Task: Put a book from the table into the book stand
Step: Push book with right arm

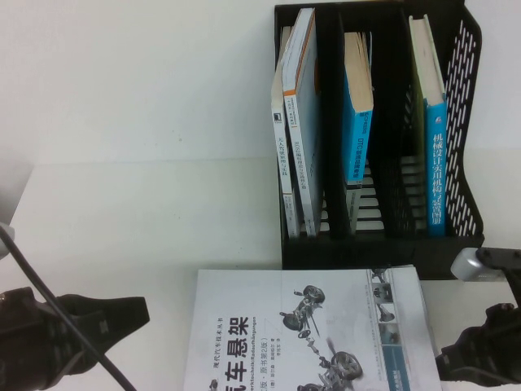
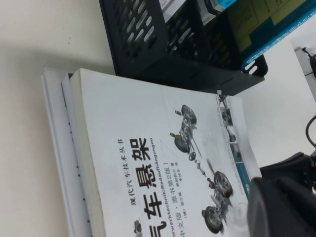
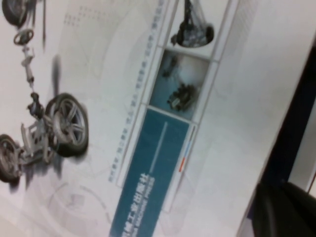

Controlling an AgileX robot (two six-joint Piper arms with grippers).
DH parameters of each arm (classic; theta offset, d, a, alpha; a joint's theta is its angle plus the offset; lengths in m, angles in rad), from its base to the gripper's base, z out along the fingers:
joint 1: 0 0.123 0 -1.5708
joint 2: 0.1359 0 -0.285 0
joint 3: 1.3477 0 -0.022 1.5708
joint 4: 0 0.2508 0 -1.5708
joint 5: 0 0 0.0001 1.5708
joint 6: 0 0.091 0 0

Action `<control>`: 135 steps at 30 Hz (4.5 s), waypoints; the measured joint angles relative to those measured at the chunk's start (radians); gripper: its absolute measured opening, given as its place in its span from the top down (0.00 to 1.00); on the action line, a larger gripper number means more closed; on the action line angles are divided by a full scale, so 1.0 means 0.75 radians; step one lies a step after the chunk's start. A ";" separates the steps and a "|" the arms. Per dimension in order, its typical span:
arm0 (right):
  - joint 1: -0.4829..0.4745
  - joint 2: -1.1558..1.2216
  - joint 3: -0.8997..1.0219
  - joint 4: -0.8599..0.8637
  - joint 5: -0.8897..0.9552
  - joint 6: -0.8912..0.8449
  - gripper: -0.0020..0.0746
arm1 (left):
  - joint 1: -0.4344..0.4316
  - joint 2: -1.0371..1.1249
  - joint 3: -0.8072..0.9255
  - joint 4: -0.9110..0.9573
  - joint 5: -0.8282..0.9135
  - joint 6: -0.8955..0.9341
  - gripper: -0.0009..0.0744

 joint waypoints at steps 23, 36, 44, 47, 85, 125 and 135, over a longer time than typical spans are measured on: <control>0.103 0.015 -0.170 -0.387 0.013 0.339 0.97 | 0.000 0.000 0.000 0.000 -0.008 -0.016 0.99; 0.144 0.033 -0.175 -0.408 0.034 0.367 0.97 | 0.000 0.000 0.000 0.021 -0.030 -0.024 0.99; 0.228 0.102 -0.255 -0.400 0.036 0.378 0.97 | 0.000 0.000 0.000 0.047 -0.038 -0.027 0.99; 0.240 0.118 -0.291 -0.394 0.039 0.380 0.97 | 0.000 0.000 0.000 0.061 -0.038 -0.033 0.99; 0.325 0.196 -0.329 -0.355 0.027 0.387 0.97 | 0.431 0.608 -0.257 0.049 0.593 0.130 0.99; 0.266 -0.011 -0.329 -0.016 0.129 0.064 0.97 | 0.454 1.531 -0.387 -0.068 0.575 0.358 0.18; 0.266 0.039 -0.329 -0.011 0.111 0.049 0.97 | 0.502 1.518 -0.387 -0.058 0.583 0.358 0.21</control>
